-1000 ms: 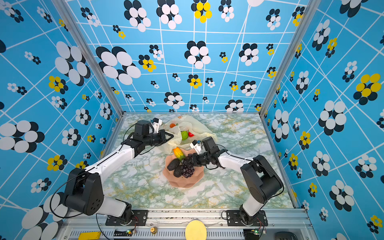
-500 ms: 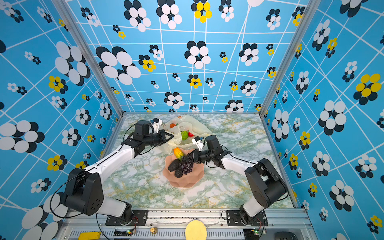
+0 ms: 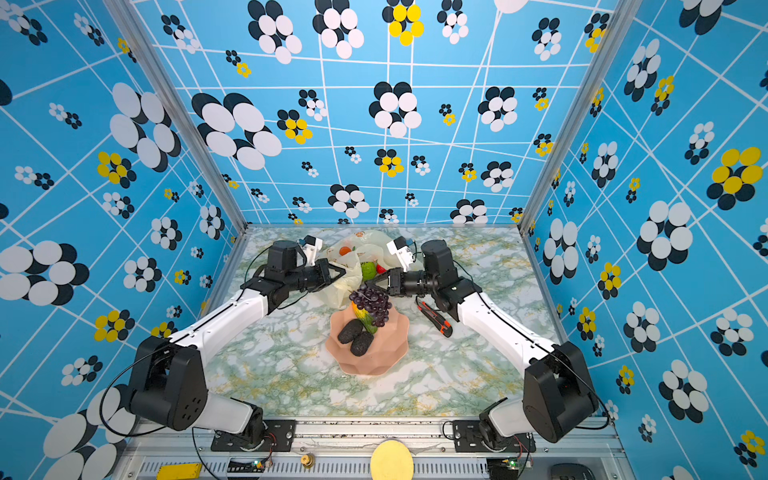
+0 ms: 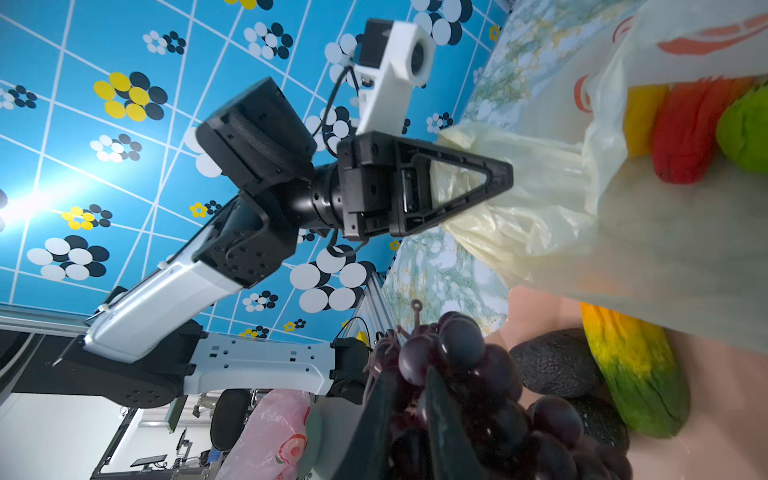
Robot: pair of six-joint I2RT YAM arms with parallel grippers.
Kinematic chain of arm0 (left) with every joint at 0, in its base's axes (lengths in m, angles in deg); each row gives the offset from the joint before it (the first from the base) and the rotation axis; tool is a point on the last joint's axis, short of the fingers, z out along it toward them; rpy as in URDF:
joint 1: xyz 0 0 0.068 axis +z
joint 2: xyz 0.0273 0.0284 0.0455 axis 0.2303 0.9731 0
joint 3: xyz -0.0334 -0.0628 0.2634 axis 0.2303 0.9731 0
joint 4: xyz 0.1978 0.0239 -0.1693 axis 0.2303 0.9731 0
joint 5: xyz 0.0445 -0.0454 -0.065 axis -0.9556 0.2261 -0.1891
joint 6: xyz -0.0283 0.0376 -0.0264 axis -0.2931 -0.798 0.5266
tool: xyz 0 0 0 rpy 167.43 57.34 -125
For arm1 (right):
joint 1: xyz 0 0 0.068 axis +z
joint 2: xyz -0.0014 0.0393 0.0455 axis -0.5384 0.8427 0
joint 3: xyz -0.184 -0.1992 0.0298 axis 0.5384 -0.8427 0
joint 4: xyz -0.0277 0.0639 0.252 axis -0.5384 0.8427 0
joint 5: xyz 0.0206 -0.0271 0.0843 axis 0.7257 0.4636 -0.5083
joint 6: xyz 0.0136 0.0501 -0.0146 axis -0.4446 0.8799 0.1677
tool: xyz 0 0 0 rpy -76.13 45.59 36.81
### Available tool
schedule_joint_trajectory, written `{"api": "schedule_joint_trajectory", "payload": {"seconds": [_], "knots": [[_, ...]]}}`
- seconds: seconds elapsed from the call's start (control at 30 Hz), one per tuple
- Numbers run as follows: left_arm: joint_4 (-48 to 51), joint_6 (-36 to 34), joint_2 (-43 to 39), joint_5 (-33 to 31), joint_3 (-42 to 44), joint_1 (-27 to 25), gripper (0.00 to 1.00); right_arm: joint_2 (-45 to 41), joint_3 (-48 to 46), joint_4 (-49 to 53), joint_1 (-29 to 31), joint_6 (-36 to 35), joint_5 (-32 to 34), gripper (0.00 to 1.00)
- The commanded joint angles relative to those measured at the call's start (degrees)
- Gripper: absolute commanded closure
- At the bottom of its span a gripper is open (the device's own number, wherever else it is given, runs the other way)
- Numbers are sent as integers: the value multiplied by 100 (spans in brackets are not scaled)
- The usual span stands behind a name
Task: Place the fruits into the plastic bag
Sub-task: 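Lift the grapes with the right gripper and carry them to the bag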
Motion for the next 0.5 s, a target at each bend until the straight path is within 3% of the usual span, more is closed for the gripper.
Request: {"api": "schedule_joint_trajectory", "payload": {"seconds": [0.0,0.3,0.47], "knots": [[-70,-52,-147,109,67,53,100,110,586,344,-145,-168,-19,82],[-109,-71,-130,186,133,94,100,1069,2053,618,-397,-301,-43,82],[-194,63,-160,288,131,197,100,1654,2406,486,-421,-323,-205,82]]}}
